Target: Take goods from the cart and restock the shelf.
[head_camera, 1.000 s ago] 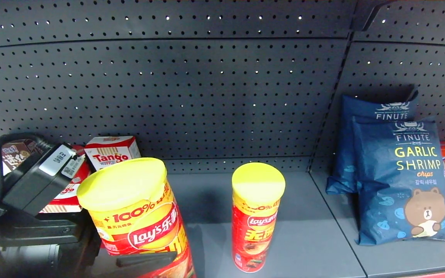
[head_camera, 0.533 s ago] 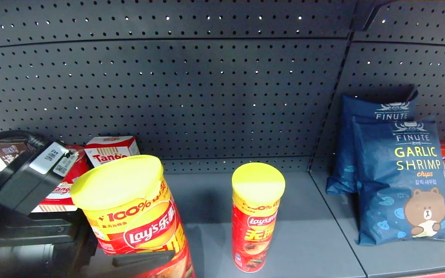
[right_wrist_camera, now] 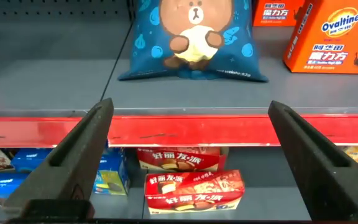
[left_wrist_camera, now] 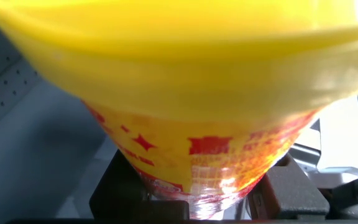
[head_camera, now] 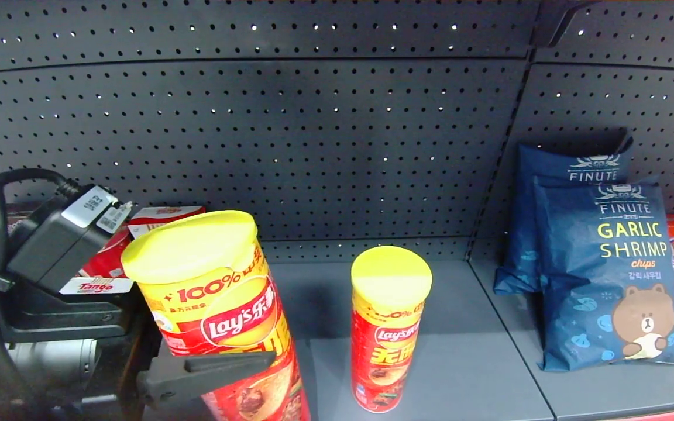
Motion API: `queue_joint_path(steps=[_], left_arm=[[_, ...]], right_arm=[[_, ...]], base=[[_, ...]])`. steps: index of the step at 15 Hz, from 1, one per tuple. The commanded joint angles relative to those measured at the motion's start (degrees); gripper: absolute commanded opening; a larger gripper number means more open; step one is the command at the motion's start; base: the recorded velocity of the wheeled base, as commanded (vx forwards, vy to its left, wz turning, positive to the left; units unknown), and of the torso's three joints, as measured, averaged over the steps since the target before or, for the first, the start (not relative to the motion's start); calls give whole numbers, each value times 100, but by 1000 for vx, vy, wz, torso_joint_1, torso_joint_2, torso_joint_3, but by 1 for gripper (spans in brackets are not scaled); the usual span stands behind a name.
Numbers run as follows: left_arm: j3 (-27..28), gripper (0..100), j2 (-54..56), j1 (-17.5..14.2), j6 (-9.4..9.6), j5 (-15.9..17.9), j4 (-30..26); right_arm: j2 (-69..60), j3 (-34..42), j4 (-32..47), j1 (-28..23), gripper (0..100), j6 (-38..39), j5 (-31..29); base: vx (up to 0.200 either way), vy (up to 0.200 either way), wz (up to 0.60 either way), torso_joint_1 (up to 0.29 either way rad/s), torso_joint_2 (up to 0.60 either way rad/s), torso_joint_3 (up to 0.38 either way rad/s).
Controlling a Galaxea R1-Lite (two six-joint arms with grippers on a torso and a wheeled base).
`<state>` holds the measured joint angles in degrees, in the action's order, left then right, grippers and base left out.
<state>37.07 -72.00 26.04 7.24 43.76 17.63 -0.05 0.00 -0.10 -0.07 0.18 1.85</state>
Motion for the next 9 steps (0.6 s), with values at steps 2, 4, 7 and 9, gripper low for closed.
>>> queue_joint_path(steps=[2, 4, 7, 9], left_arm=[[55, 0, -289, -2, 23, -8, 188], [63, 0, -332, -11, 14, -52, 197], [204, 0, -587, -2, -3, -281, 180], [503, 0, -842, 6, 32, -360, 197]], right_arm=[[5, 0, -8, -1, 100, -1, -1], [5, 0, 1, -1, 100, -1, -1], [5, 0, 1, 7, 100, -1, -1], [5, 0, 1, 7, 100, -1, -1]], base=[[0, 0, 0, 0, 0, 0], [0, 0, 0, 0, 0, 0], [0, 0, 0, 0, 0, 0], [0, 0, 0, 0, 0, 0]])
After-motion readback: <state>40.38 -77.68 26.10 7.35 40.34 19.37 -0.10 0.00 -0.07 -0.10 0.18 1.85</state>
